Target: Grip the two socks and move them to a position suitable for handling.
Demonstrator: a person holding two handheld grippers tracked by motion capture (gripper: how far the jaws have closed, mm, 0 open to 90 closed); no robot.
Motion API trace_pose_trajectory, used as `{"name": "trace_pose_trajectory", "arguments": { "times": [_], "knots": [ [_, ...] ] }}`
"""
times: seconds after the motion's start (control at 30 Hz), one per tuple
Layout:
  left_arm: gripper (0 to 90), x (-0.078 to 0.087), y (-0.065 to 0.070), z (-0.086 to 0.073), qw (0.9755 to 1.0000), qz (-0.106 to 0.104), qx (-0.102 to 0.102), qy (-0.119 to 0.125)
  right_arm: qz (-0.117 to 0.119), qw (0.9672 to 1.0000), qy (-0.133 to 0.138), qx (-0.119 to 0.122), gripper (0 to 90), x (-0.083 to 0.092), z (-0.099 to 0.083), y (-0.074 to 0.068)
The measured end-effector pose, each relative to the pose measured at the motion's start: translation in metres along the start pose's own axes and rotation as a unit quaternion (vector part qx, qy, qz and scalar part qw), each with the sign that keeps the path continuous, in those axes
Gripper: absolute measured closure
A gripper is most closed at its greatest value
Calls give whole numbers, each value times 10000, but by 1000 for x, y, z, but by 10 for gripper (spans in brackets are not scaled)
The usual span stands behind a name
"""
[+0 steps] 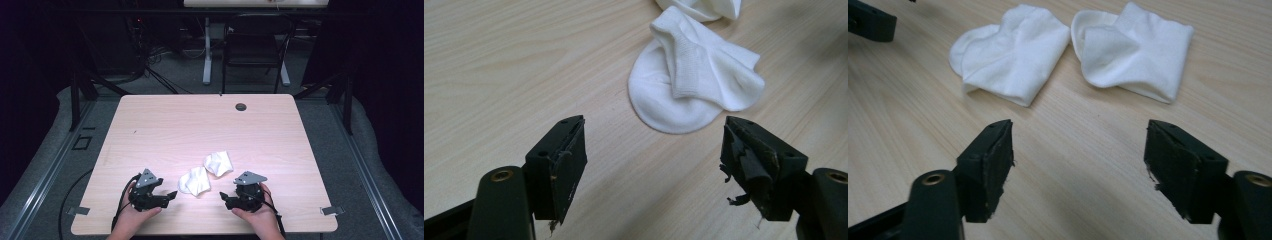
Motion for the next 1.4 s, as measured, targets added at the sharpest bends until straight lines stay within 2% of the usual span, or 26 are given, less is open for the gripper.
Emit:
{"name": "trace_pose_trajectory", "arguments": {
  "times": [0.07, 0.13, 0.2, 0.43, 0.7, 0.73, 0.77, 0.8, 0.9, 0.93, 0.97, 1.0, 1.1, 1.2, 1.4],
  "knots": [
    [273, -2, 0, -2, 9999, 79, -22, -78, -19, 10000, 14, 9, 376, 0, -3, 1],
    [280, -2, 0, -3, 9999, 100, -50, -123, -27, 10000, 67, 0, 388, -1, -3, 1],
    [331, -3, -1, -3, 9998, 128, -52, -121, -141, 9998, 130, 45, 424, -1, -3, 4],
    [387, -1, -3, -5, 9998, 120, 23, -131, -204, 9997, 122, 79, 472, -3, -5, 6],
    [425, 1, -5, -2, 9999, 161, 0, -1, -146, 9995, 75, 261, 487, -6, -4, -4],
    [431, 1, -4, -1, 9999, 150, 46, 32, -228, 9993, 64, 303, 540, -6, -4, -5],
    [433, 1, -4, -1, 9999, 150, 46, 32, -228, 9993, 64, 303, 540, -6, -4, -5],
    [436, 0, -3, -1, 9999, 156, 33, -11, -91, 9997, -25, 230, 606, -6, -5, -8],
    [455, -2, -2, -1, 9999, 147, 15, -16, -48, 9997, -77, 239, 652, -6, -6, -9],
    [469, -3, -1, -1, 9999, 139, 21, -39, -42, 9997, -104, 229, 702, -5, -6, -8],
    [486, -3, -1, -1, 9999, 139, 21, -39, -42, 9997, -104, 229, 702, -5, -6, -8],
    [508, -5, 1, 0, 10000, 97, 6, -21, 16, 9999, -49, 104, 733, -5, -4, -9],
    [551, -6, 1, 0, 10000, 66, -27, -46, 67, 9999, -78, 74, 771, -6, -4, -9],
    [582, -10, 3, 2, 10000, -62, 49, 7, 157, 9998, -86, 52, 791, -8, -1, -12],
    [703, -18, -2, 7, 9998, -119, 180, -41, 147, 9995, -210, 180, 872, -17, 11, -15]
  ]
}}
Point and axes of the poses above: each handheld gripper's, and its own axes: x roughly backward along the jaws, z roughly out of its top, y roughly to its right, the point moved 9 cm from there along -x, roughly forward along the jaws, and after that the axes turned 9 degrees about -x, right-handed, at the moved point
